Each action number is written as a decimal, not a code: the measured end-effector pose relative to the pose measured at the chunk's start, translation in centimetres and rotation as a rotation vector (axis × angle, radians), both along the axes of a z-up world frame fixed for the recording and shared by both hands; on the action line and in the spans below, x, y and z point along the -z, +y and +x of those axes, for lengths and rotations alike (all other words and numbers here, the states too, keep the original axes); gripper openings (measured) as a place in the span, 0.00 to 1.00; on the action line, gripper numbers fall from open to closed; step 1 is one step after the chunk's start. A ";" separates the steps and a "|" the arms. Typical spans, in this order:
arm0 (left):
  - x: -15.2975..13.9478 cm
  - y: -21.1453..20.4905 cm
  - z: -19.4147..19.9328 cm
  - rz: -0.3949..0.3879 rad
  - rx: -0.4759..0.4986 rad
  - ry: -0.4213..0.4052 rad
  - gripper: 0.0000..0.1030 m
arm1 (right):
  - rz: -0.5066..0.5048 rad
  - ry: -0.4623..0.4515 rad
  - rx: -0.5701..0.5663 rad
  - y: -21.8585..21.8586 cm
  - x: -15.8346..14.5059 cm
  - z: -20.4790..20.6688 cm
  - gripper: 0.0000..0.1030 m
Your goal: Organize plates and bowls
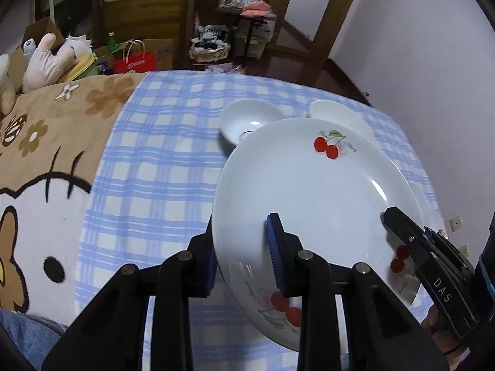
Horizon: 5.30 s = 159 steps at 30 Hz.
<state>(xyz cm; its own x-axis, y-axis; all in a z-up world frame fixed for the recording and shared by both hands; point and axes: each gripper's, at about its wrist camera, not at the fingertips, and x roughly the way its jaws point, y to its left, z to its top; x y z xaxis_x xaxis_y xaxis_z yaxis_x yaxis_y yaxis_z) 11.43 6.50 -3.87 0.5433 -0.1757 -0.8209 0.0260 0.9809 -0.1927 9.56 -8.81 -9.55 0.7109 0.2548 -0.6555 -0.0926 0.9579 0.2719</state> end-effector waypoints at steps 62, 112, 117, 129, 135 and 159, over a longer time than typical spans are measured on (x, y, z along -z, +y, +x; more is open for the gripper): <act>6.7 -11.8 -2.7 0.083 0.248 0.079 0.28 | -0.010 0.142 0.159 -9.7 7.6 -6.0 0.19; 9.8 -11.9 -1.3 0.129 0.243 0.179 0.29 | -0.050 0.203 0.136 -8.8 10.2 -4.1 0.21; 9.9 -11.9 -1.2 0.138 0.245 0.175 0.29 | -0.060 0.198 0.136 -8.7 10.2 -4.1 0.22; 10.0 -11.4 -1.2 0.108 0.245 0.196 0.29 | -0.077 0.193 0.133 -8.5 10.1 -4.3 0.22; 9.6 -11.5 -1.4 0.136 0.263 0.187 0.29 | -0.075 0.194 0.134 -8.4 10.0 -4.5 0.22; 9.0 -10.9 -2.6 0.178 0.235 0.181 0.31 | -0.081 0.212 0.157 -8.6 9.3 -5.3 0.22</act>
